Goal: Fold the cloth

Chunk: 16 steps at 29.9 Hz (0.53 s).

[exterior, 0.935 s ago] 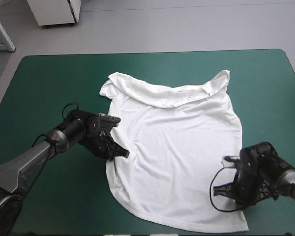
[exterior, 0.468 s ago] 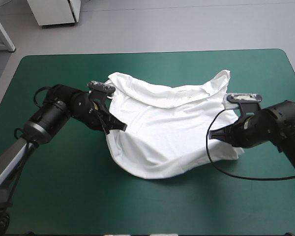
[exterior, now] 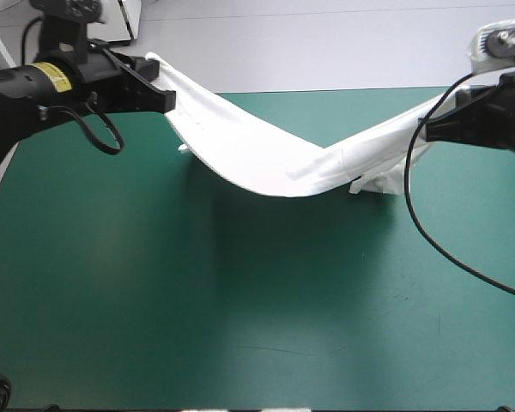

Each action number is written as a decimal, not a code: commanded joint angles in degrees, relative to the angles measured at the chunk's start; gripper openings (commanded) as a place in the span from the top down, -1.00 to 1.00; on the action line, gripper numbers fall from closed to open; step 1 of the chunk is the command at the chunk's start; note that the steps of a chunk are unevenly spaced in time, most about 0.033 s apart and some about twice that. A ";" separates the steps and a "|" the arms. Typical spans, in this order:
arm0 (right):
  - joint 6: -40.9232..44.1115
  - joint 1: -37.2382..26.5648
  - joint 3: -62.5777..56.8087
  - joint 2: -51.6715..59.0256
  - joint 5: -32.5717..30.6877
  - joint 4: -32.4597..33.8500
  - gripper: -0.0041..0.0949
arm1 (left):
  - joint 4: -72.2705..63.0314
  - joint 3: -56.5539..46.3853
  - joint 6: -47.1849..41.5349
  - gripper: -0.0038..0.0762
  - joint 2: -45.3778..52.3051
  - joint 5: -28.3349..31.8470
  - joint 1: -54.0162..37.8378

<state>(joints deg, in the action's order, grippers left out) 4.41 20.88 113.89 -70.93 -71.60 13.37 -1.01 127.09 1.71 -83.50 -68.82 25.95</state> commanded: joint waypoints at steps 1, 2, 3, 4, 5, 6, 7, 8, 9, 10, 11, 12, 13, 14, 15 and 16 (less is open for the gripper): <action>-2.36 -0.15 9.48 -1.32 0.81 1.55 0.95 | -0.01 7.51 2.36 0.96 1.94 4.15 0.12; -2.46 -0.15 11.76 -1.82 1.39 1.82 0.95 | -0.12 9.00 2.89 0.96 1.94 4.84 0.12; -2.99 -0.15 13.55 -2.25 1.97 1.82 0.95 | -0.43 10.07 3.36 0.96 1.94 5.68 0.12; -3.83 -0.15 16.19 -2.87 2.89 1.55 0.95 | -0.67 11.51 3.61 0.96 1.94 7.34 0.12; -4.41 -0.15 17.87 -3.38 3.65 1.26 0.95 | -1.00 12.41 3.69 0.96 1.94 8.53 0.12; -4.71 -0.15 19.51 -3.79 4.37 0.91 0.95 | -0.98 13.29 3.69 0.96 1.94 9.68 0.12; -5.36 -0.15 21.94 -4.33 5.21 0.46 0.95 | -1.27 14.51 4.37 0.96 1.94 11.30 0.12; -6.08 -0.15 23.47 -4.81 5.89 -0.03 0.95 | -1.55 15.24 5.48 0.96 1.94 12.42 0.12; -6.95 -0.15 25.40 -5.17 6.71 -0.58 0.95 | -2.34 15.96 6.11 0.96 1.94 14.06 0.12; -7.46 -0.15 27.12 -5.77 7.70 -0.85 0.95 | -3.54 16.57 6.81 0.96 1.94 15.96 0.12; -7.81 -0.15 28.85 -6.13 8.78 -1.01 0.95 | -4.10 17.12 7.31 0.96 1.94 17.85 0.12; -8.21 -0.15 30.48 -6.58 10.12 -1.01 0.95 | -5.38 17.47 8.34 0.96 1.94 19.66 0.12; -8.72 -0.15 31.96 -6.90 11.64 -1.30 0.95 | -6.50 17.96 9.20 0.96 1.94 21.45 0.12; -9.38 -0.15 33.00 -7.19 12.96 -1.59 0.95 | -7.72 18.21 9.86 0.96 1.94 22.66 0.12; -9.74 -0.15 34.26 -7.36 14.74 -1.94 0.95 | -8.45 18.45 10.48 0.96 2.05 24.11 0.12; -9.90 -0.15 35.26 -7.47 16.55 -2.49 0.95 | -8.96 18.97 10.70 0.96 2.05 25.22 0.12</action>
<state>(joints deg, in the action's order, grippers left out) -4.00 20.88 145.66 -78.78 -64.69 11.36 -7.18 144.11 11.13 -83.12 -52.54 25.95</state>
